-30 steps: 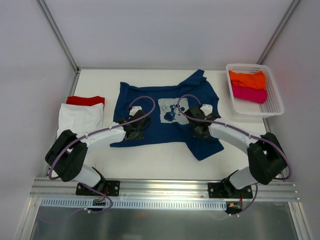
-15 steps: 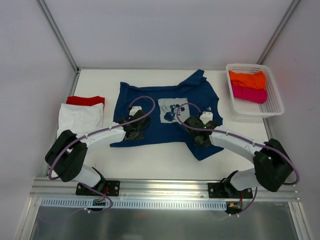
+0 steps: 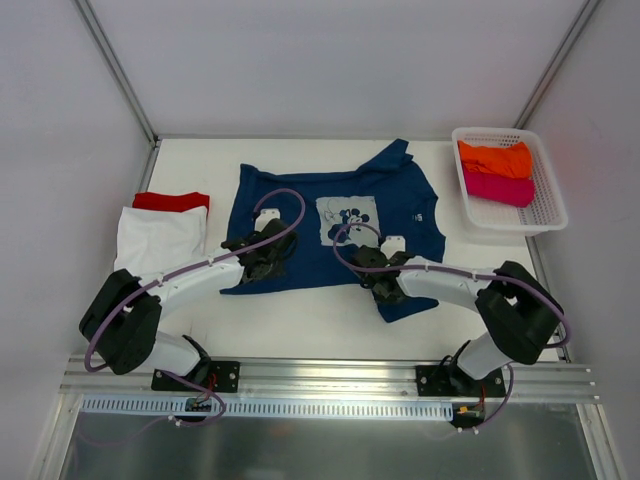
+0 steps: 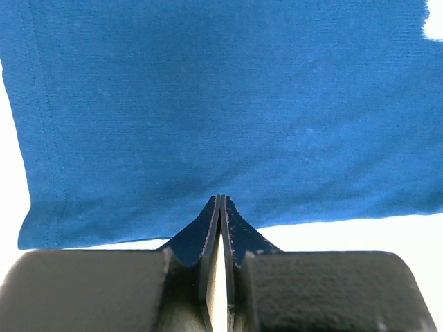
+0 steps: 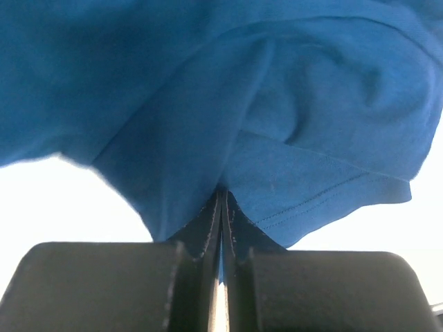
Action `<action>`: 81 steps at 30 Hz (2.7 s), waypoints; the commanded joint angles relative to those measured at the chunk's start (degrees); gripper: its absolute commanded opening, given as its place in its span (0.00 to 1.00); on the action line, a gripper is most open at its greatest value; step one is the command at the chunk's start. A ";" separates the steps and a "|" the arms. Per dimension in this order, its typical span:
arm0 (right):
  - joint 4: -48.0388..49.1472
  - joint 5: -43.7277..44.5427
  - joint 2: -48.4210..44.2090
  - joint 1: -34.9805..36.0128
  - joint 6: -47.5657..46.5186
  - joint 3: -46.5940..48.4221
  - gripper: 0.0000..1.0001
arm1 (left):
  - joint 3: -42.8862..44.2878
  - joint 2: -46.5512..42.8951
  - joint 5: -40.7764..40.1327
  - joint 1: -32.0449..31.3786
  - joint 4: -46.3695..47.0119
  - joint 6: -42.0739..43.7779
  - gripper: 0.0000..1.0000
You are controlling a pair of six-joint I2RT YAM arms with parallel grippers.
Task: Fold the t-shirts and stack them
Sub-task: Flatten the tshirt out
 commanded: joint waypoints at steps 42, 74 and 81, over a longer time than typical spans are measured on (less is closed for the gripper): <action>-13.74 26.87 -34.54 12.09 -8.46 15.40 0.93 | 13.91 -7.17 11.76 16.84 5.26 9.88 0.99; 1.79 -41.57 42.05 -42.66 -19.03 85.93 0.97 | 58.83 37.56 11.67 35.65 8.95 8.47 0.99; 1.10 -47.11 45.67 -44.69 -15.25 86.57 0.97 | 58.40 42.57 29.16 42.41 9.65 -0.20 0.97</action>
